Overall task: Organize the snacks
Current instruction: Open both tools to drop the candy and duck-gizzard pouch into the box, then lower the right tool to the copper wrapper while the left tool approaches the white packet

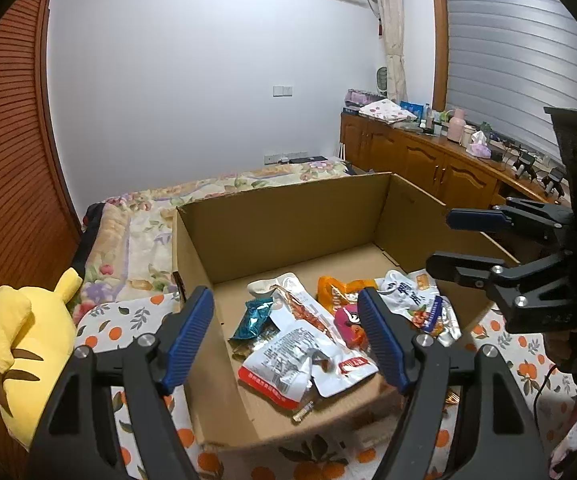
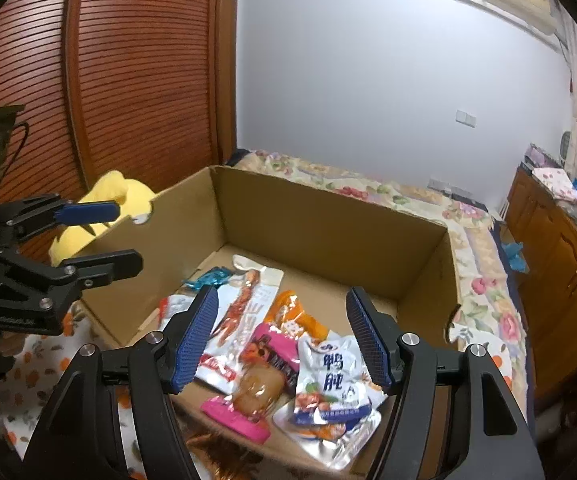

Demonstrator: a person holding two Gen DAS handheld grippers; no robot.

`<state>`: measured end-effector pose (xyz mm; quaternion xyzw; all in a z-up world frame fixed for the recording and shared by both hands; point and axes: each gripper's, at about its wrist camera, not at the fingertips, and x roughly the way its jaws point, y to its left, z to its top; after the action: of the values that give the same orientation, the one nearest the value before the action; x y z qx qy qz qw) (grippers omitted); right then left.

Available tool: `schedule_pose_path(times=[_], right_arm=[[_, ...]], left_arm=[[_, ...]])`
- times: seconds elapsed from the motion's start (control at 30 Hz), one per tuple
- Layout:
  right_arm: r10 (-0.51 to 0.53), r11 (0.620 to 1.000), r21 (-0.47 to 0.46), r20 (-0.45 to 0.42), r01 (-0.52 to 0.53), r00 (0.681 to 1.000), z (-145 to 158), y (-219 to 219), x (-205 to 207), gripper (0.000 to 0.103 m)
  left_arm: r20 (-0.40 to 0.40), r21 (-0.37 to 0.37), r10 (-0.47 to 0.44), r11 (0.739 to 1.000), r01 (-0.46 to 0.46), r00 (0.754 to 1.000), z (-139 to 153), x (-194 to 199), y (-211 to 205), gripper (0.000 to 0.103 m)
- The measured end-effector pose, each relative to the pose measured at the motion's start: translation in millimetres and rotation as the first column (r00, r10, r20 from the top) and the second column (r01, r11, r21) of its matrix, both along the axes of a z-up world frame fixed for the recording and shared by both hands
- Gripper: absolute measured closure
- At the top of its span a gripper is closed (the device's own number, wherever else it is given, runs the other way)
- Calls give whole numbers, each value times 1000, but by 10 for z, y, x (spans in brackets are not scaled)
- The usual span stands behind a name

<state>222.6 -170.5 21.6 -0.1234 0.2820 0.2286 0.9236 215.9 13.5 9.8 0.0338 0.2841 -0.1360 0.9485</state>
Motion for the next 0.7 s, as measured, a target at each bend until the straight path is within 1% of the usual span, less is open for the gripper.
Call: schedule_pose_path(times=[0.17, 0.37, 0.53, 0.7], right_arm=[[14, 1000, 12, 16, -14, 1000, 106, -36, -295, 35], [28, 999, 17, 16, -29, 999, 128, -63, -617, 35], [43, 999, 26, -10, -43, 999, 64, -87, -808, 35], [54, 998, 38, -75, -51, 996, -152, -119, -919, 36]], left_arm=[[16, -8, -12, 1000, 12, 1000, 72, -247, -38, 19], [26, -6, -15, 1000, 15, 1000, 92, -512, -105, 18], [18, -11, -17, 1000, 18, 1000, -28, -722, -136, 18], [-18, -12, -19, 1000, 19, 1000, -224, -858, -177, 18]])
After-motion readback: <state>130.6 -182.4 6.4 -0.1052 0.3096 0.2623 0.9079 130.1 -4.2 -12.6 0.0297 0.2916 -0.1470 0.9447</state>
